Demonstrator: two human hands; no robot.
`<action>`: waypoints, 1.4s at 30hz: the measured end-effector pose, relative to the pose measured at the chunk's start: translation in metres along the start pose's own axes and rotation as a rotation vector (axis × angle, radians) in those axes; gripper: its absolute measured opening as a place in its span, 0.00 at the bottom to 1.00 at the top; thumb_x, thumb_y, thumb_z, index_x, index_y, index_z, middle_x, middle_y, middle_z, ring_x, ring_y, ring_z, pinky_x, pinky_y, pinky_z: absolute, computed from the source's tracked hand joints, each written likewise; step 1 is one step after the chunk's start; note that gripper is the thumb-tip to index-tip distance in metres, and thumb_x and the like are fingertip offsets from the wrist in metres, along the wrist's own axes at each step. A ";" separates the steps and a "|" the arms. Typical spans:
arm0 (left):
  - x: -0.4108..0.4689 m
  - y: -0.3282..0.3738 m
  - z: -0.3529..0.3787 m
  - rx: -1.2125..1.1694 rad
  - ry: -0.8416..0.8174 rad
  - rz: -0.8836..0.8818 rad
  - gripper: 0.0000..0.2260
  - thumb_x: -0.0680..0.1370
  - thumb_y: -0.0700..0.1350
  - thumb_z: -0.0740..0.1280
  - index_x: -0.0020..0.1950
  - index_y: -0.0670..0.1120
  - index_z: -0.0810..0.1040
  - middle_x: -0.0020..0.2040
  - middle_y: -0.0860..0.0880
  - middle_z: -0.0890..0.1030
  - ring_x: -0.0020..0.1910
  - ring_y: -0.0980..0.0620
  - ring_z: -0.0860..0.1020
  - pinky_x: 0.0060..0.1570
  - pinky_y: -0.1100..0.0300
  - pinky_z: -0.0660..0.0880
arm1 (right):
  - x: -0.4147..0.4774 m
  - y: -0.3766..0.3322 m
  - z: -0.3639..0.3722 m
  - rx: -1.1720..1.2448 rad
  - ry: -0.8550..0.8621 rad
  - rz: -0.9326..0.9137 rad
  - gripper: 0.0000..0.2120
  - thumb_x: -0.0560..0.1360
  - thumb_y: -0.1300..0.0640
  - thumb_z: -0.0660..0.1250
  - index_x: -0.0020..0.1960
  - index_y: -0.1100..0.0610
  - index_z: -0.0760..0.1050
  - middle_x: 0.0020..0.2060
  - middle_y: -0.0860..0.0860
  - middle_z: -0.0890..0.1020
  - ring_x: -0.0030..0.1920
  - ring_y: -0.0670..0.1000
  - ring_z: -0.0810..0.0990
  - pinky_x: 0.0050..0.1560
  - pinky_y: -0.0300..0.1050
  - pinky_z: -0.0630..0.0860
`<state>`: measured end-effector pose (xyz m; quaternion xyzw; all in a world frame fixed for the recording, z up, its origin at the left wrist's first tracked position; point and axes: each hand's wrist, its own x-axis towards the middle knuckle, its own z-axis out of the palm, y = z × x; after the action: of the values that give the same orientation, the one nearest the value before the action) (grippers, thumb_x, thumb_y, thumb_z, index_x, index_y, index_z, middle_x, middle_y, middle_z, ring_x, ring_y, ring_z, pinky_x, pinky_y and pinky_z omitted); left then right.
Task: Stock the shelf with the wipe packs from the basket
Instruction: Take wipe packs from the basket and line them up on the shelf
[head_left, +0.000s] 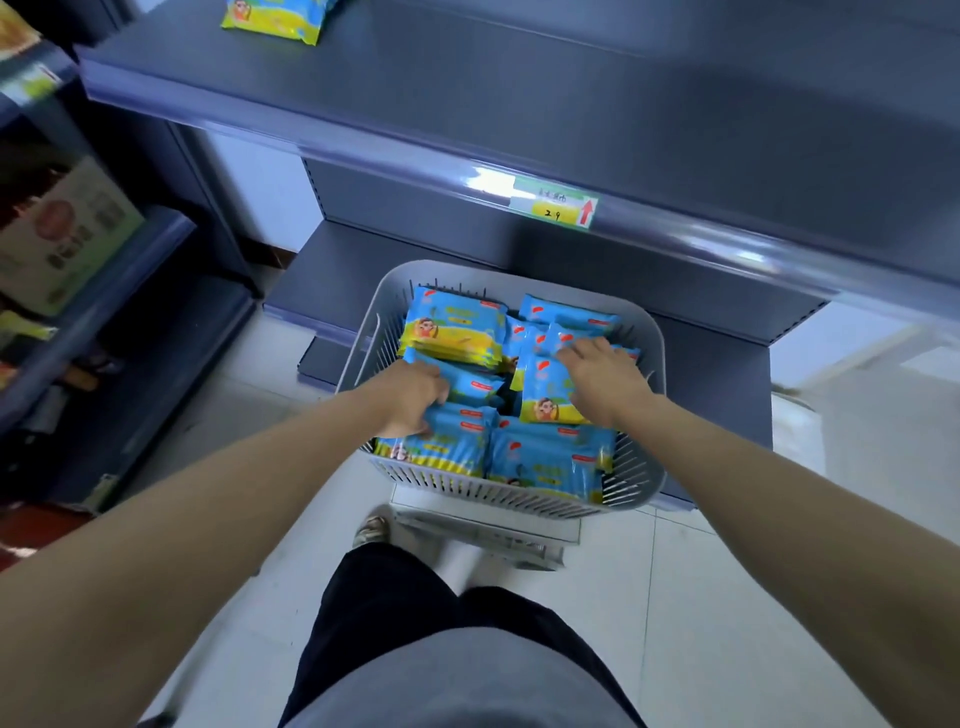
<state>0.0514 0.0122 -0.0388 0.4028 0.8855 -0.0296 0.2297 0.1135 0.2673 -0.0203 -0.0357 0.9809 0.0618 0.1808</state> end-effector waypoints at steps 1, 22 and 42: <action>0.000 0.000 0.000 0.019 -0.002 0.004 0.18 0.69 0.53 0.72 0.54 0.47 0.73 0.53 0.49 0.73 0.53 0.48 0.71 0.54 0.55 0.66 | 0.002 -0.001 0.000 -0.006 0.011 0.008 0.26 0.75 0.63 0.62 0.71 0.59 0.60 0.69 0.58 0.64 0.67 0.59 0.64 0.63 0.55 0.65; -0.016 -0.010 -0.131 -0.184 0.217 -0.009 0.10 0.68 0.42 0.72 0.48 0.46 0.78 0.41 0.49 0.76 0.40 0.49 0.71 0.35 0.60 0.62 | 0.017 0.010 -0.139 0.186 0.003 -0.010 0.18 0.78 0.61 0.57 0.67 0.56 0.61 0.58 0.60 0.76 0.54 0.61 0.76 0.45 0.48 0.70; -0.038 -0.287 -0.289 -0.335 0.554 -0.149 0.10 0.67 0.41 0.73 0.35 0.51 0.73 0.29 0.53 0.70 0.30 0.51 0.67 0.29 0.60 0.63 | 0.270 -0.122 -0.376 0.472 0.338 -0.081 0.14 0.74 0.65 0.65 0.59 0.63 0.70 0.49 0.55 0.73 0.44 0.53 0.69 0.37 0.43 0.66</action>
<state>-0.2463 -0.1390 0.1974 0.2864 0.9338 0.2105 0.0407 -0.2582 0.0831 0.2179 -0.0417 0.9822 -0.1821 0.0206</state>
